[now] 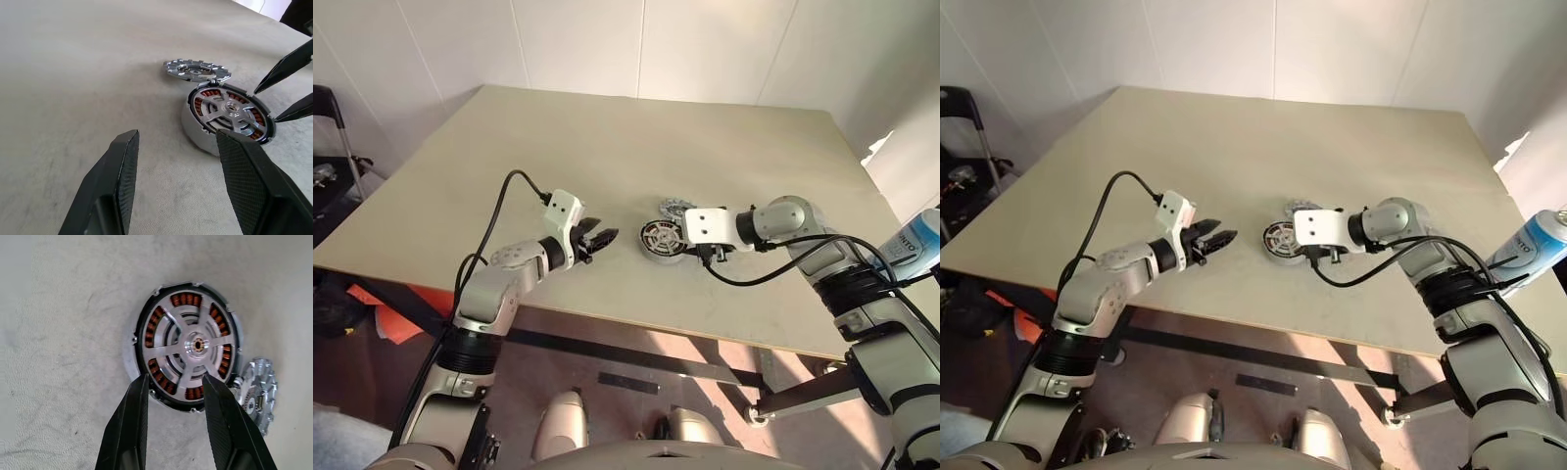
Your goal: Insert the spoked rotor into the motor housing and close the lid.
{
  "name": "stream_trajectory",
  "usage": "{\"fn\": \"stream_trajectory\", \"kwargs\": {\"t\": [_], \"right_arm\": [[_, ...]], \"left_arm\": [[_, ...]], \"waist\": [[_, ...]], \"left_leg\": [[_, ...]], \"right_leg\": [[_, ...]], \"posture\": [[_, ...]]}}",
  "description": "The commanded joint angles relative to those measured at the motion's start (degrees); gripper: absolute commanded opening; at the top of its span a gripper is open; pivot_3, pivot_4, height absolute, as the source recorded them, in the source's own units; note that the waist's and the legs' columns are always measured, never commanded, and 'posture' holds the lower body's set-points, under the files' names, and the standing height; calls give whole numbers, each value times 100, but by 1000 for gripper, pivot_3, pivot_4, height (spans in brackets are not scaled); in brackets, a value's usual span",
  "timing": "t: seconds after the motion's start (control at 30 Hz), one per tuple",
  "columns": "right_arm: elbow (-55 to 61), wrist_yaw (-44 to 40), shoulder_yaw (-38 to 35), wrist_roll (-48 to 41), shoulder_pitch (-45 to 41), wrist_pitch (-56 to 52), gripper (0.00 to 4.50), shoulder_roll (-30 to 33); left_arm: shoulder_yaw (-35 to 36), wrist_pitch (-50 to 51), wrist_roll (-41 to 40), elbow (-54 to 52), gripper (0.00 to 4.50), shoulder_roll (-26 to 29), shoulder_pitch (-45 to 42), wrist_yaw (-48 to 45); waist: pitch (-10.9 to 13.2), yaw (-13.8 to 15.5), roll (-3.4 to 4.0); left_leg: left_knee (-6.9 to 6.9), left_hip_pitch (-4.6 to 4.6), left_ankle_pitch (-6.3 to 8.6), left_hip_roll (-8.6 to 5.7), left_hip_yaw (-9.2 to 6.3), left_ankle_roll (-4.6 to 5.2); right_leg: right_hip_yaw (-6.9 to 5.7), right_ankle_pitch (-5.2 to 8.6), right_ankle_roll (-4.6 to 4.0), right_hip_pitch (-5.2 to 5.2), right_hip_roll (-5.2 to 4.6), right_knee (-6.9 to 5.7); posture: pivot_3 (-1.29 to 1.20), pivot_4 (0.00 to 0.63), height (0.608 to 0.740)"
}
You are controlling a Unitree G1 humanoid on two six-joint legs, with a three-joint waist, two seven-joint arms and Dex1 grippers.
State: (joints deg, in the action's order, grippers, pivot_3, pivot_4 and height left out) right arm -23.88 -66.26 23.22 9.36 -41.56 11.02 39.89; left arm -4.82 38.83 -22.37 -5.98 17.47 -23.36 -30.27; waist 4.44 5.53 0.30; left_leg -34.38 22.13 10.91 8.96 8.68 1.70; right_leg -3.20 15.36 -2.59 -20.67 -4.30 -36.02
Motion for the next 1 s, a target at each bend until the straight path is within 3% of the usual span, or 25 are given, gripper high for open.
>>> {"fn": "stream_trajectory", "kwargs": {"t": [0.03, 0.63, 0.73, 0.87, 1.0], "right_arm": [[10, -150, -8, 29, 0, 225, 1896, -16], [-1001, -43, 164, 586, -187, 550, 1896, -496], [-1141, -33, 204, 653, -216, 590, 1340, -533], [-1180, 32, 197, 697, -225, 620, 136, -541], [-1157, 63, 187, 717, -221, 560, 8, -518]], "left_arm": [[13, 27, -75, -320, 2655, 50, 35, -119], [-104, 19, 116, -203, 2655, -49, 130, -56], [-105, 21, 124, -226, 2655, -59, 159, -31], [-98, 25, 132, -246, 2655, -72, 193, 7], [-117, 4, 159, -223, 2655, -99, 210, 45]], "waist": [[0, -5, 0], [-1, -23, 0], [-1, -27, 0], [-3, -29, -4], [-3, -35, -3]], "left_leg": [[-5, 0, 1, 1, 0, 2], [-47, -23, 0, 16, 3, -26], [-47, -32, -1, 18, 4, -28], [-47, -52, -3, 24, 6, -32], [-47, -64, -4, 28, 8, -35]], "right_leg": [[0, 0, 0, 0, 0, -2], [1, -4, -10, 4, 1, -71], [1, -6, -13, 8, 2, -72], [1, -6, -14, 28, 4, -72], [1, -6, -14, 36, 5, -72]], "posture": [[0, 0, 740], [0, 0, 740], [0, 0, 740], [0, 0, 740], [0, 0, 740]]}}
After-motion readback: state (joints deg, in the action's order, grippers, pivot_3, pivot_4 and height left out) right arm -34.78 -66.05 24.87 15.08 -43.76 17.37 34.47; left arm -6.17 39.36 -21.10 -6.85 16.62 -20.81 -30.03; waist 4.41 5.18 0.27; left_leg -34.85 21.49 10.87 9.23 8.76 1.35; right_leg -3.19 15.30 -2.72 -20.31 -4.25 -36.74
